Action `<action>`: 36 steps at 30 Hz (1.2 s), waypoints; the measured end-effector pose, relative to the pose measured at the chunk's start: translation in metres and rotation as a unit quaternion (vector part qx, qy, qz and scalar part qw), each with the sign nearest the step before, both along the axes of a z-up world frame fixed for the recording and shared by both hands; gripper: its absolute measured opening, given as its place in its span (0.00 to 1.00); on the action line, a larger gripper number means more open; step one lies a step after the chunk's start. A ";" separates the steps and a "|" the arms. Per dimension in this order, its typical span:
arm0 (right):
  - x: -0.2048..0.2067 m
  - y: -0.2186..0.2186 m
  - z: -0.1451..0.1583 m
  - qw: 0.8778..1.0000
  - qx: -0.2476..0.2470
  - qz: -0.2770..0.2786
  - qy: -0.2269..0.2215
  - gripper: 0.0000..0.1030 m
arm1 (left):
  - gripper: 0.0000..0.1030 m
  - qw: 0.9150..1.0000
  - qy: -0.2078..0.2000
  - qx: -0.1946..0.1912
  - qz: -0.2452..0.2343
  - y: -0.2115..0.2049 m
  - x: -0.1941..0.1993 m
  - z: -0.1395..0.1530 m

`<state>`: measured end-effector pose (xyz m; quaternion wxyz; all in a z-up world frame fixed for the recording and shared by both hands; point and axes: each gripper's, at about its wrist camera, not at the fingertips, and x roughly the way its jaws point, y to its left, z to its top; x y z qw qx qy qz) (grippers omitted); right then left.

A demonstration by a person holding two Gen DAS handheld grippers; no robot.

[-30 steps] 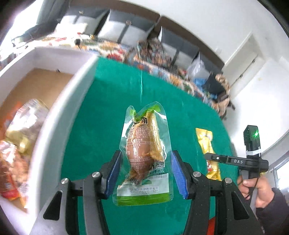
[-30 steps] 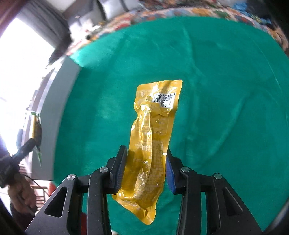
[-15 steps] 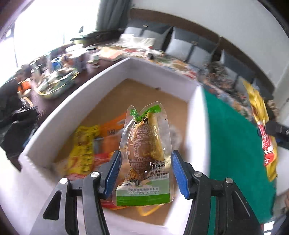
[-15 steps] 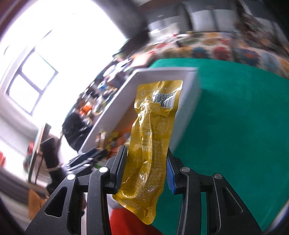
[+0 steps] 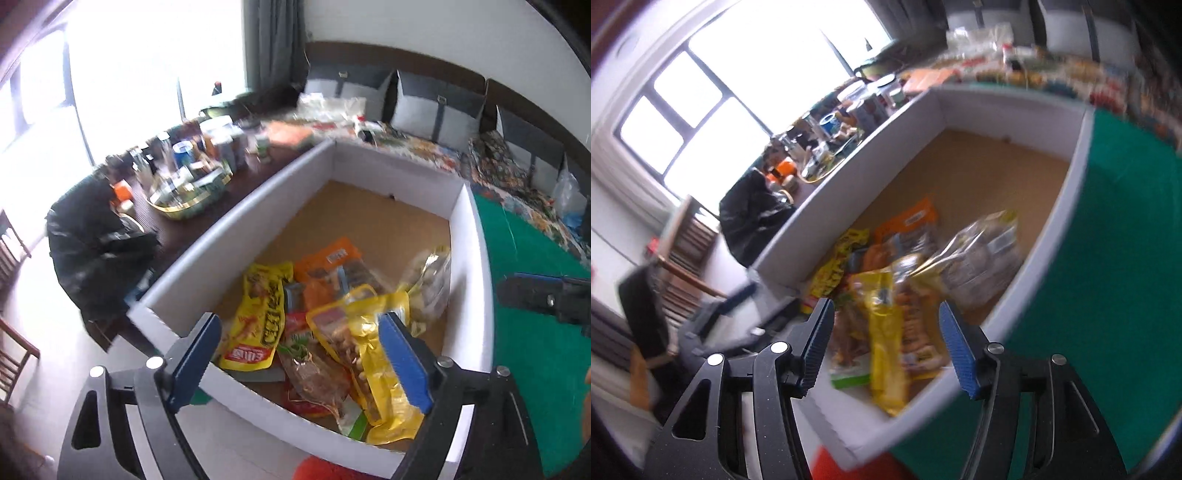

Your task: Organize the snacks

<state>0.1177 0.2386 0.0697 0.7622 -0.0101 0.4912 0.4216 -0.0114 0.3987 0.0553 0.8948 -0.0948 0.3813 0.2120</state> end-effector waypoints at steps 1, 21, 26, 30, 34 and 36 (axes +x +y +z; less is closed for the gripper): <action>-0.004 -0.001 0.007 1.000 -0.010 0.005 -0.022 0.62 | 0.94 1.000 -0.004 0.006 0.012 -0.002 -0.001 0.006; -0.044 -0.013 0.035 0.980 -0.128 0.008 -0.150 0.70 | 1.00 0.996 0.002 0.062 0.070 -0.017 -0.015 0.031; -0.044 -0.011 0.035 0.979 -0.135 0.004 -0.151 0.70 | 1.00 0.997 0.016 0.042 0.069 -0.014 -0.018 0.028; -0.044 -0.009 0.036 0.979 -0.136 0.000 -0.149 0.70 | 1.00 0.997 0.025 0.016 0.065 -0.007 -0.020 0.023; -0.046 -0.005 0.037 0.979 -0.141 -0.003 -0.145 0.70 | 1.00 0.997 0.038 0.006 0.064 -0.007 -0.022 0.025; -0.048 -0.002 0.039 0.981 -0.135 -0.003 -0.140 0.70 | 1.00 0.997 0.038 0.011 0.062 -0.008 -0.023 0.028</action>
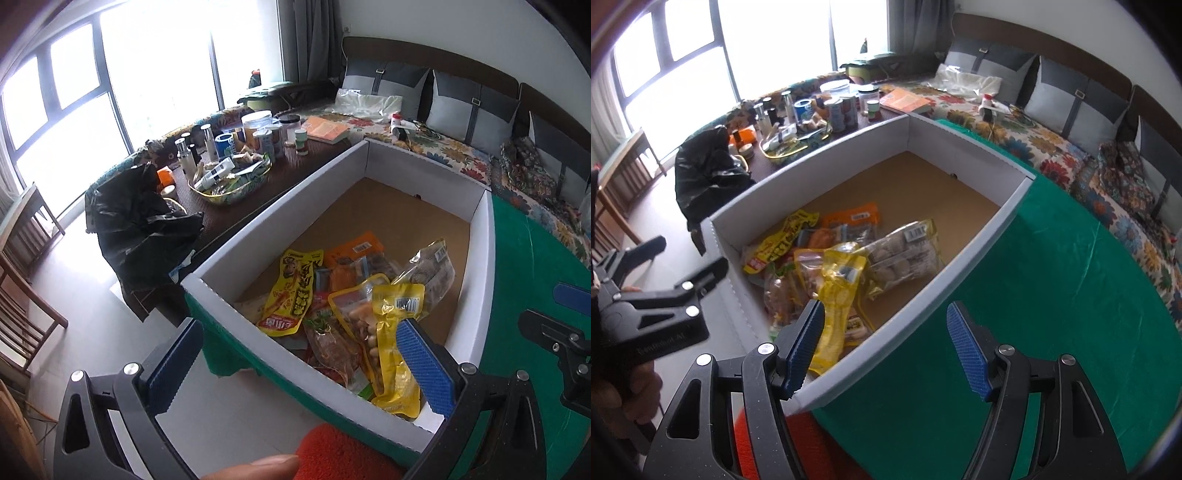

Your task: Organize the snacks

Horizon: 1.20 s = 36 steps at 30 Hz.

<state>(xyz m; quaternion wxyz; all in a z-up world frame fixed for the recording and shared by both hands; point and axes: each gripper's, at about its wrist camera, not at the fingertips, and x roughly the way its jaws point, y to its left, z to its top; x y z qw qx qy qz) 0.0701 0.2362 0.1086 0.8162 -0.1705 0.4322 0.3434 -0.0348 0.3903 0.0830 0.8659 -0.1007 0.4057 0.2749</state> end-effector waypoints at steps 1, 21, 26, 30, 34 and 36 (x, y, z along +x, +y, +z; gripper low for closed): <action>-0.001 0.001 0.001 1.000 0.003 0.000 0.003 0.70 | 1.00 1.000 -0.001 -0.001 -0.001 0.000 -0.001 0.002; -0.012 0.014 0.026 0.999 0.023 0.013 0.023 0.70 | 1.00 1.000 -0.014 -0.003 0.006 -0.002 -0.011 0.035; -0.013 0.019 0.029 0.999 0.018 0.021 0.017 0.70 | 1.00 1.000 -0.021 -0.004 0.017 0.004 -0.014 0.039; -0.013 0.022 0.029 1.000 0.014 0.023 0.012 0.70 | 1.00 1.000 -0.020 0.002 0.022 0.004 -0.015 0.039; -0.013 0.023 0.029 1.000 0.010 0.024 0.007 0.70 | 1.00 0.999 -0.018 0.004 0.026 0.006 -0.014 0.037; -0.012 0.023 0.028 1.000 0.008 0.024 0.007 0.70 | 1.00 0.999 -0.018 0.004 0.027 0.006 -0.014 0.037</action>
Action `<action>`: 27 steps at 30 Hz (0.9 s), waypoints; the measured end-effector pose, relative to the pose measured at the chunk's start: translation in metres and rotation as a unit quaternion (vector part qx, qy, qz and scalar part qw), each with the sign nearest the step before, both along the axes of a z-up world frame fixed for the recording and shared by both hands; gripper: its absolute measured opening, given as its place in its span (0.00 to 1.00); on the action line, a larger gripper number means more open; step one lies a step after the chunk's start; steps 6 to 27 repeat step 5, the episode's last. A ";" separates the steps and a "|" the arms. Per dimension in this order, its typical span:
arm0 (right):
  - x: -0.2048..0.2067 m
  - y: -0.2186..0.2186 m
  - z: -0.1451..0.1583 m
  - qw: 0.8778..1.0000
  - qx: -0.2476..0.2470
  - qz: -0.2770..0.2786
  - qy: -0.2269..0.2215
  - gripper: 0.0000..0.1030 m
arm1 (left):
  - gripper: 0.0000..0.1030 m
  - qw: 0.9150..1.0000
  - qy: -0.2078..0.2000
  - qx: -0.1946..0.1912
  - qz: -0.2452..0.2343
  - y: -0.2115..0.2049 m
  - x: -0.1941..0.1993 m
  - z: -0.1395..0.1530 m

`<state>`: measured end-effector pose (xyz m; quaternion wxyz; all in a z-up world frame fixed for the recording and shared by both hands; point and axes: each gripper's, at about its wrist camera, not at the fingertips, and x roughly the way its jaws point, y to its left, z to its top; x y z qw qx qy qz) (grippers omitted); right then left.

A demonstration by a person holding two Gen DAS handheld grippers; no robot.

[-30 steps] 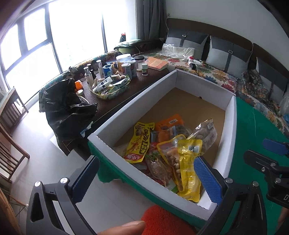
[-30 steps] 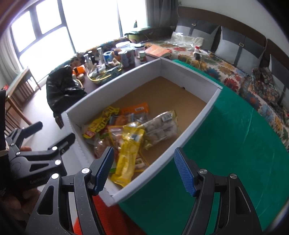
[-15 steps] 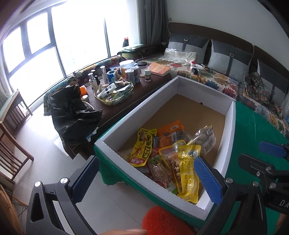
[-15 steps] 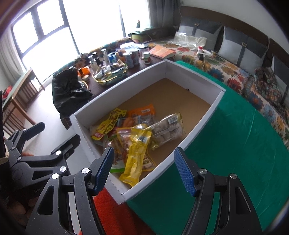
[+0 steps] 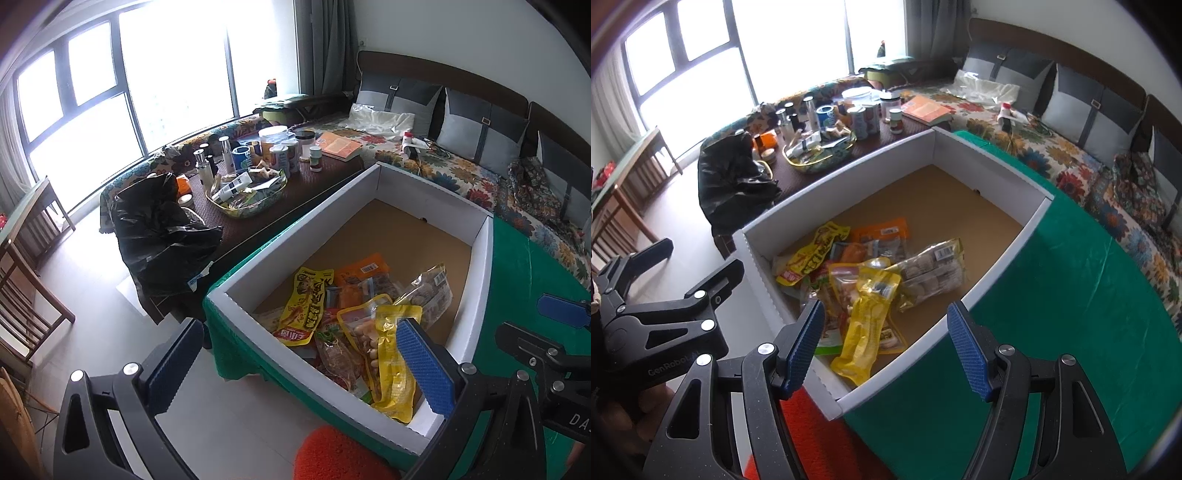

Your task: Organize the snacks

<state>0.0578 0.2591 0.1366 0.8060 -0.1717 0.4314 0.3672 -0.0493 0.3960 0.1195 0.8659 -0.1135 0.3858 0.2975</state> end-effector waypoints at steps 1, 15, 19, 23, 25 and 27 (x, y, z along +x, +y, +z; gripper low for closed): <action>0.000 0.000 0.000 1.000 -0.001 0.000 0.000 0.70 | 1.00 1.000 -0.001 -0.001 -0.001 0.000 0.000 0.000; 0.002 -0.002 -0.001 1.000 0.001 -0.002 0.002 0.70 | 1.00 1.000 -0.004 0.001 0.000 -0.002 0.000 0.001; 0.002 -0.002 -0.001 1.000 0.001 -0.002 0.002 0.70 | 1.00 1.000 -0.004 0.001 0.000 -0.002 0.000 0.001; 0.002 -0.002 -0.001 1.000 0.001 -0.002 0.002 0.70 | 1.00 1.000 -0.004 0.001 0.000 -0.002 0.000 0.001; 0.002 -0.002 -0.001 1.000 0.001 -0.002 0.002 0.70 | 1.00 1.000 -0.004 0.001 0.000 -0.002 0.000 0.001; 0.002 -0.002 -0.001 1.000 0.001 -0.002 0.002 0.70 | 1.00 1.000 -0.004 0.001 0.000 -0.002 0.000 0.001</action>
